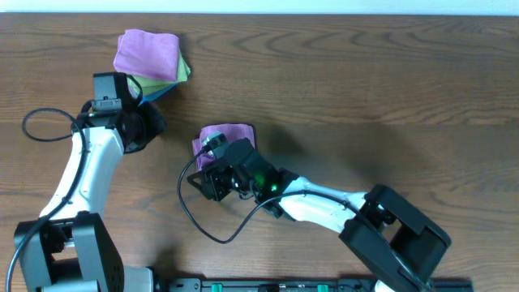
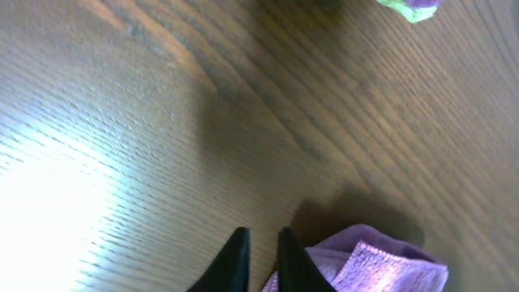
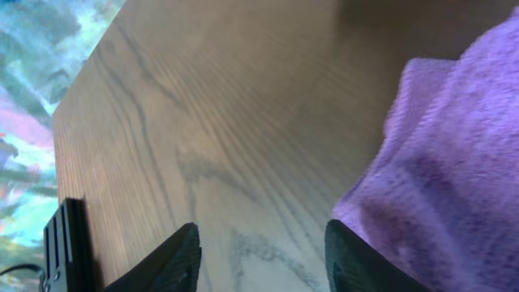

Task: Fold the cloth
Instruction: 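Release the folded cloth and retract the right gripper to rest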

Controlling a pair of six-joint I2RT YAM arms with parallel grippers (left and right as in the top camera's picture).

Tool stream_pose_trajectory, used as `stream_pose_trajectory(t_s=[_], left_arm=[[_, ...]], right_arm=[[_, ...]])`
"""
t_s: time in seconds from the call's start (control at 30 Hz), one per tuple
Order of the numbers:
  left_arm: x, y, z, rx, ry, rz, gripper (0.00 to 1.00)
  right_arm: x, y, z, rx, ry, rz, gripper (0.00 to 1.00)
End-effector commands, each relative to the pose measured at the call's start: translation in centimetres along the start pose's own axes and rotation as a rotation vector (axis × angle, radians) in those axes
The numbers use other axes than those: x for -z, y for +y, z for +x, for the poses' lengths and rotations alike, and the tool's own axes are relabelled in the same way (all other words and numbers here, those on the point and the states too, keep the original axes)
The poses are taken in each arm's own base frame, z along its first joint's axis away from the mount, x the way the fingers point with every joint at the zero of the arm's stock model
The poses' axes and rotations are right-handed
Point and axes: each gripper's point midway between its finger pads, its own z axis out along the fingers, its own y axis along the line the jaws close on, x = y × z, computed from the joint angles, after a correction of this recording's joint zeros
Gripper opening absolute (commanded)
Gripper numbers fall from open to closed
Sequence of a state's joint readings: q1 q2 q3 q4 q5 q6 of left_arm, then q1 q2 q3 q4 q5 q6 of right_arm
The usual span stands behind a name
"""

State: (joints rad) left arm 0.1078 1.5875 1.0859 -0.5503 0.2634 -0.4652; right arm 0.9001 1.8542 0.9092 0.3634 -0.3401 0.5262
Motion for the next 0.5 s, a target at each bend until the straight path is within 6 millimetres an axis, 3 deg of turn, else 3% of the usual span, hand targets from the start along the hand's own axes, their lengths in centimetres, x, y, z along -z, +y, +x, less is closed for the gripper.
stream_pose_trajectory(t_s=[0.0, 0.1, 0.13, 0.2, 0.23, 0.27, 0.3, 0.47], left_arm=[[1.5, -0.7, -1.4, -0.048, -0.037, 0.007, 0.24], [2.3, -1.1, -1.6, -0.049, -0.030, 0.003, 0.42], [2.6, -1.3, -1.8, -0.052, -0.032, 0.006, 0.52], [3.0, -1.7, -2.0, -0.053, -0.031, 0.013, 0.69], [3.3, -1.9, -2.0, -0.052, -0.024, 0.020, 0.83], [3.5, -2.2, -1.9, -0.052, -0.015, 0.033, 0.94], [3.7, -2.5, -1.7, -0.051, -0.003, 0.045, 0.97], [3.8, -3.3, -0.6, -0.046, 0.054, 0.102, 0.95]], right_arm=[[0.7, -0.8, -2.3, -0.003, -0.053, 0.017, 0.53], [2.0, -1.3, -4.1, -0.009, -0.097, 0.026, 0.57], [2.6, -1.2, -5.0, 0.007, -0.119, 0.026, 0.64], [3.8, -1.3, -6.4, 0.013, -0.154, 0.034, 0.88], [4.6, -1.6, -7.1, 0.008, -0.173, 0.047, 0.99], [5.7, -1.9, -7.9, 0.000, -0.190, 0.059, 0.99], [6.7, -2.3, -8.6, -0.009, -0.202, 0.073, 0.99], [11.8, -4.1, -9.9, 0.000, -0.206, 0.164, 0.99]])
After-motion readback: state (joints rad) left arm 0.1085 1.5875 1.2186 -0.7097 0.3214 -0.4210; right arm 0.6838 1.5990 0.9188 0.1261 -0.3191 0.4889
